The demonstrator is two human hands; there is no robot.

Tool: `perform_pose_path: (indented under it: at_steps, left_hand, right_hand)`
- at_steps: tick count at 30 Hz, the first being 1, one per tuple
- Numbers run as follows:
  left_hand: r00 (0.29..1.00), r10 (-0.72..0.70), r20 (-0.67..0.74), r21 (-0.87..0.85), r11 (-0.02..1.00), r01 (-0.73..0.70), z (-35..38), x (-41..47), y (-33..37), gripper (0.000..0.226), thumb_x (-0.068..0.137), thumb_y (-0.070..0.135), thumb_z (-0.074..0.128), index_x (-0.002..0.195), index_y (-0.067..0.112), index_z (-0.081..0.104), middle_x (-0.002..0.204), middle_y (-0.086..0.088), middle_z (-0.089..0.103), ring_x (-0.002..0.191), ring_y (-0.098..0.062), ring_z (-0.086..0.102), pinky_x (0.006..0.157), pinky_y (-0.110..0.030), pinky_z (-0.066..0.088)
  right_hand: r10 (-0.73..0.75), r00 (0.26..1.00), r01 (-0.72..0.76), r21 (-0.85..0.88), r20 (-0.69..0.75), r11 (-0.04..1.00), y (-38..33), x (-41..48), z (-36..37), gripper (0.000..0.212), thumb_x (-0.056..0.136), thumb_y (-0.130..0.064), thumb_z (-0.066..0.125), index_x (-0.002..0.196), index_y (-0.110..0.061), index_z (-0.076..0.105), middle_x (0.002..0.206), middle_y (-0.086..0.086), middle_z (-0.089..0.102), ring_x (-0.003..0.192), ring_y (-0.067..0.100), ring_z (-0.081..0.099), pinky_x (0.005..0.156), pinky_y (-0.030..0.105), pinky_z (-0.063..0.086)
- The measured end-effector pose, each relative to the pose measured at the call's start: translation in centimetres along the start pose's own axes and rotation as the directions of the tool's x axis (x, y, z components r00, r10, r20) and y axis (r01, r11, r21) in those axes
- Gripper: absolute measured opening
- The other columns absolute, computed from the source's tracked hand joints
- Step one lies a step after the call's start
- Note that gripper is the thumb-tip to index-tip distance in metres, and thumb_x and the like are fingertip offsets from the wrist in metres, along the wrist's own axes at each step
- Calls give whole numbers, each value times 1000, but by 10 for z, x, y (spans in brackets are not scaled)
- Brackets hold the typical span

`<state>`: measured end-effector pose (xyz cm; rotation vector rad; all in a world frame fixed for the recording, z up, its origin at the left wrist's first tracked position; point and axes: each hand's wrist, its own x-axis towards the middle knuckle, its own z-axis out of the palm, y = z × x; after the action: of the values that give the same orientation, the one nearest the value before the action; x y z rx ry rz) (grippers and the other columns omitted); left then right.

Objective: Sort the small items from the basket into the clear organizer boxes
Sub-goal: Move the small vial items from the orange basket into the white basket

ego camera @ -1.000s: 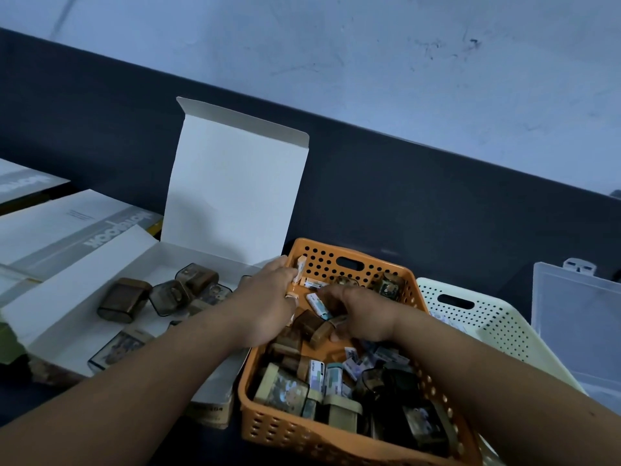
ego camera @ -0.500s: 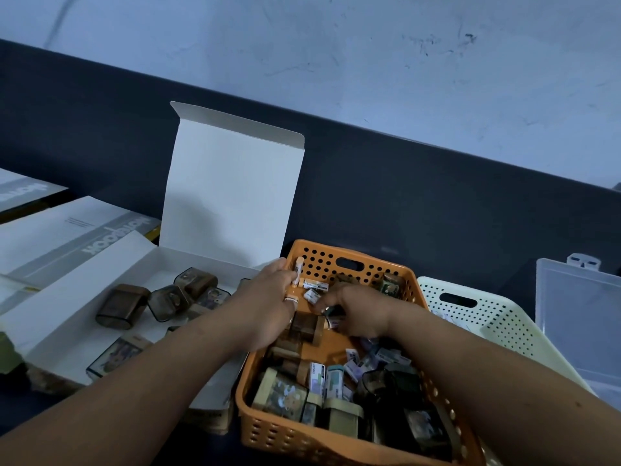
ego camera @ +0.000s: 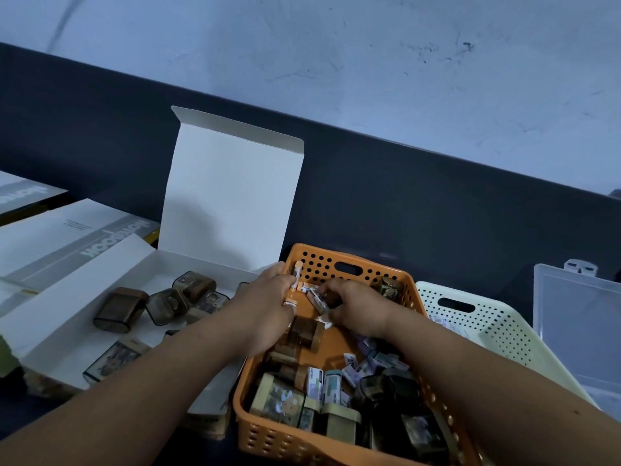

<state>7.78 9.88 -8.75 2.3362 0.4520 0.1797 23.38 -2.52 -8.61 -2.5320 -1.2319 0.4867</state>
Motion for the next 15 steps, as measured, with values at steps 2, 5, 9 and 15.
perform_pose_path:
  at_steps: [2,5,9,15]
  left_hand:
    - [1000,2,-7,-3,1000,-2,0,-1,1,57,98,24,48,150,26,24,159,15,0,147,-17,9,114,-33,18]
    - [1000,0,-6,-8,1000,0,0,-1,2,57,98,24,48,150,26,24,159,15,0,146,-17,9,115,-34,18]
    - [1000,2,-9,5,1000,-2,-1,-3,3,57,99,23,48,150,26,24,160,14,0,147,-17,8,115,-33,16]
    - [1000,3,-5,16,1000,-3,-1,-2,2,56,99,27,47,150,27,25,159,15,1,146,-17,9,115,-33,17]
  right_hand:
    - [6,998,-8,37,68,999,-3,1,1,56,89,-21,66,139,-31,43,137,-1,51,119,19,54,95,34,50]
    - [-10,982,22,-61,188,998,-4,4,-1,56,93,-19,60,140,-41,41,147,-4,41,124,20,50,96,32,48]
    - [-15,989,14,5,149,1000,-1,3,-1,34,92,-17,61,123,-32,62,139,-6,51,125,15,48,106,34,39]
    - [25,999,-7,477,-32,879,9,-10,-21,13,89,-10,66,98,-19,65,100,5,67,81,16,64,75,35,57]
